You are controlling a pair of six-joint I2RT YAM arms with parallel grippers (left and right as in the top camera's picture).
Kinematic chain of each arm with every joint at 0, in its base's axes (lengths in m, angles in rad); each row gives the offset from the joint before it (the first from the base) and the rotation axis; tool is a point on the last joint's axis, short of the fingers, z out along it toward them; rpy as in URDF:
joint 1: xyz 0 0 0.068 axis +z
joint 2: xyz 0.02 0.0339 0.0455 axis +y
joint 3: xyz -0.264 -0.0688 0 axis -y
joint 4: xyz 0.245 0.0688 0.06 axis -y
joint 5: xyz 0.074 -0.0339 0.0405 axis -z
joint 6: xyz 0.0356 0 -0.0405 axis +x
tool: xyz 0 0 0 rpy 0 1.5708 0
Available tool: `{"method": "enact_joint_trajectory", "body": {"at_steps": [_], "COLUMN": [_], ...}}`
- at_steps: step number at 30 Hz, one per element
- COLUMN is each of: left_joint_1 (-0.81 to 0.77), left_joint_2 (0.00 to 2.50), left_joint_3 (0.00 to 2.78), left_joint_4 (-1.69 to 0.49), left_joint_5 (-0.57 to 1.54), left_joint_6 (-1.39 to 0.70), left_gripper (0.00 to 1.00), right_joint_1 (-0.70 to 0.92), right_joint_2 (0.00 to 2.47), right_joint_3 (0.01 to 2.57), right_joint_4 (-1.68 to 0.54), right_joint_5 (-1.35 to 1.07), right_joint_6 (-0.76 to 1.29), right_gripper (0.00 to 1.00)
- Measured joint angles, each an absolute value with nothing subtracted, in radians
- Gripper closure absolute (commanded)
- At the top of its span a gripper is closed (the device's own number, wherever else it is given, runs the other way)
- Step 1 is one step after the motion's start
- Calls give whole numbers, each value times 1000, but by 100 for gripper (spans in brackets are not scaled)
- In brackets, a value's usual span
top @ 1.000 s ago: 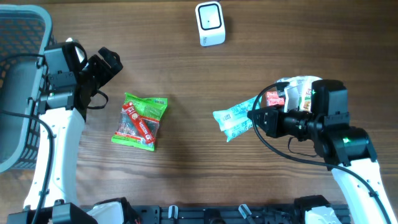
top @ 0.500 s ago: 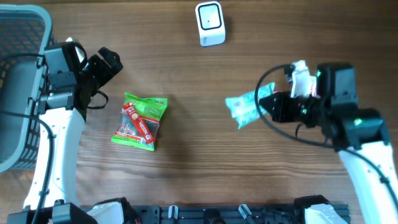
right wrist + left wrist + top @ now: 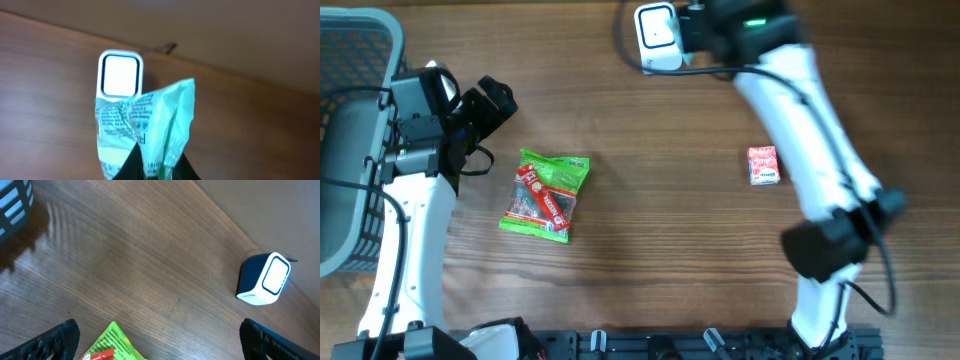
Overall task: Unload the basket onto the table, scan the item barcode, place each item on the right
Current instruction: 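Carry the mint-green packet up to the white scanner, then place the mint-green packet beside the red box and release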
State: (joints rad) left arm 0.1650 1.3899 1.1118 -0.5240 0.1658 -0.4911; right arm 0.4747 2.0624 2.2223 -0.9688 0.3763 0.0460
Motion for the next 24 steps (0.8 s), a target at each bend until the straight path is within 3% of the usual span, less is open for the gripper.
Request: {"method": "enact_joint_trajectory", "body": {"at_steps": [4, 5, 7, 9, 15, 24], "left_joint_1": [165, 165, 165, 165, 165, 165], "left_joint_2": [1390, 1390, 1390, 1390, 1390, 1390], "left_joint_3": [1112, 1112, 1112, 1112, 1112, 1112], "left_joint_4": [-523, -523, -521, -524, -524, -524], "left_joint_5": [165, 166, 165, 165, 166, 166], "left_joint_6": [-492, -492, -492, -492, -491, -492], "left_gripper": [0, 0, 0, 0, 0, 0], "right_joint_1": [588, 600, 605, 606, 631, 670], "right_joint_2": [2269, 2345, 2436, 2514, 2635, 2624], "right_joint_3": [2219, 2226, 2224, 2228, 2228, 2228], "right_joint_4": [-572, -316, -18, 163, 215, 155], "right_joint_5": [797, 944, 1077, 1152, 1198, 1217], "right_joint_6": [-221, -396, -638, -852, -1094, -1068], "right_gripper": [96, 96, 96, 96, 96, 96]}}
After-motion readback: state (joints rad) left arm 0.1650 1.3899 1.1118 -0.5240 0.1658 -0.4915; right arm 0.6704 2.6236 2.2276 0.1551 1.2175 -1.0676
